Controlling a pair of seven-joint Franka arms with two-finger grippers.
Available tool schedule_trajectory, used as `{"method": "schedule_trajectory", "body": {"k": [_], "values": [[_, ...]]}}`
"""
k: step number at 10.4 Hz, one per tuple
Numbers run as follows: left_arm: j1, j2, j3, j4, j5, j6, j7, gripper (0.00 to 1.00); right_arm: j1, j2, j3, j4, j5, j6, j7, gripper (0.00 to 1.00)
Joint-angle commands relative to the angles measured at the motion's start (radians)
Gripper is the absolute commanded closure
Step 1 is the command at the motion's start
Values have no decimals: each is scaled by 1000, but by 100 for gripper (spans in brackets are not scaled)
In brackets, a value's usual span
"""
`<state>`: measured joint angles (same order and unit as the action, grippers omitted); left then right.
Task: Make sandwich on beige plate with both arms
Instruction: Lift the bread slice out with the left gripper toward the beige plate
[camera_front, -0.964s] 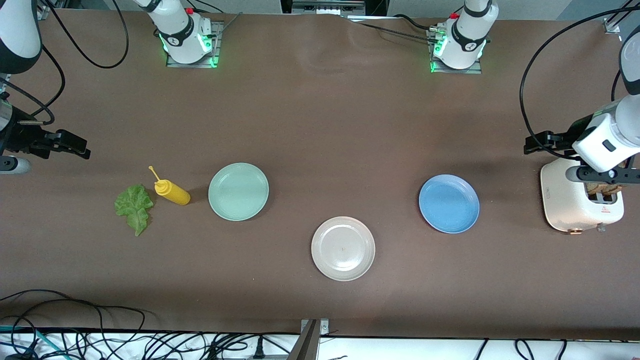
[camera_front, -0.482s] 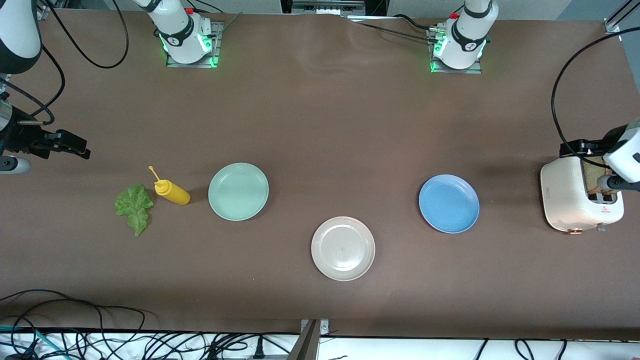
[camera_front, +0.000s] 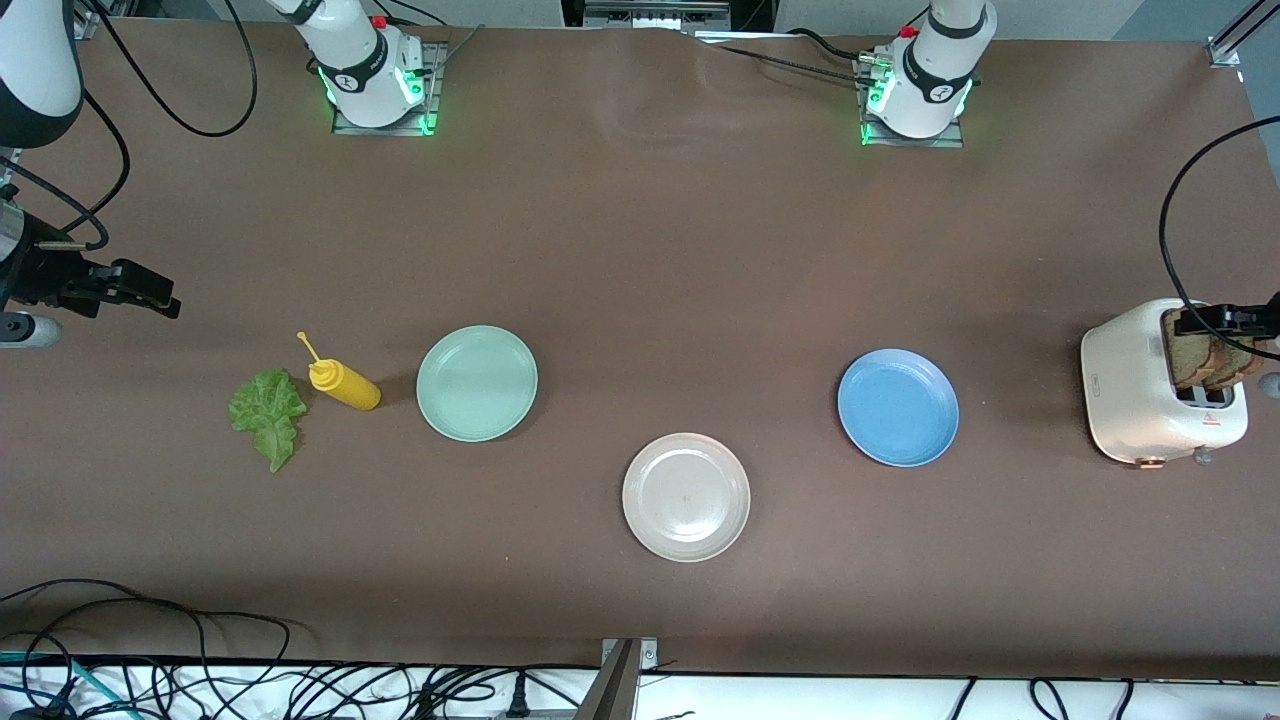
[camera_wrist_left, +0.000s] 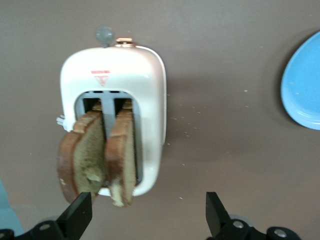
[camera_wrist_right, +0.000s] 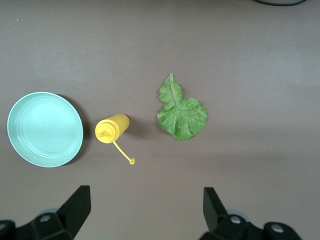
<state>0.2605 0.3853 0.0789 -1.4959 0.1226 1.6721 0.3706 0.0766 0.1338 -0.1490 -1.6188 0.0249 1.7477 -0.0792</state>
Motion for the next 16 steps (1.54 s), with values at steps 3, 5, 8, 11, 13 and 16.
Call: {"method": "schedule_trajectory", "body": {"k": [3, 5, 8, 11, 13, 16], "values": [[42, 85, -13, 12, 25, 75, 100, 0, 0, -22, 2, -26, -11, 15, 12, 0], [37, 96, -14, 6, 14, 74, 102, 0, 0, -22, 2, -26, -11, 15, 12, 0], [37, 96, -16, 3, 15, 67, 103, 0, 0, -22, 2, -26, -11, 13, 12, 0], [52, 118, -13, -1, 28, 29, 146, 59, 0, -22, 2, -26, -10, 15, 12, 0], [56, 116, -11, 5, 28, 28, 154, 92, 0, -22, 2, -26, -11, 13, 12, 0], [49, 83, -14, 35, 31, 25, 180, 100, 0, -22, 2, -26, -10, 13, 12, 0]]}}
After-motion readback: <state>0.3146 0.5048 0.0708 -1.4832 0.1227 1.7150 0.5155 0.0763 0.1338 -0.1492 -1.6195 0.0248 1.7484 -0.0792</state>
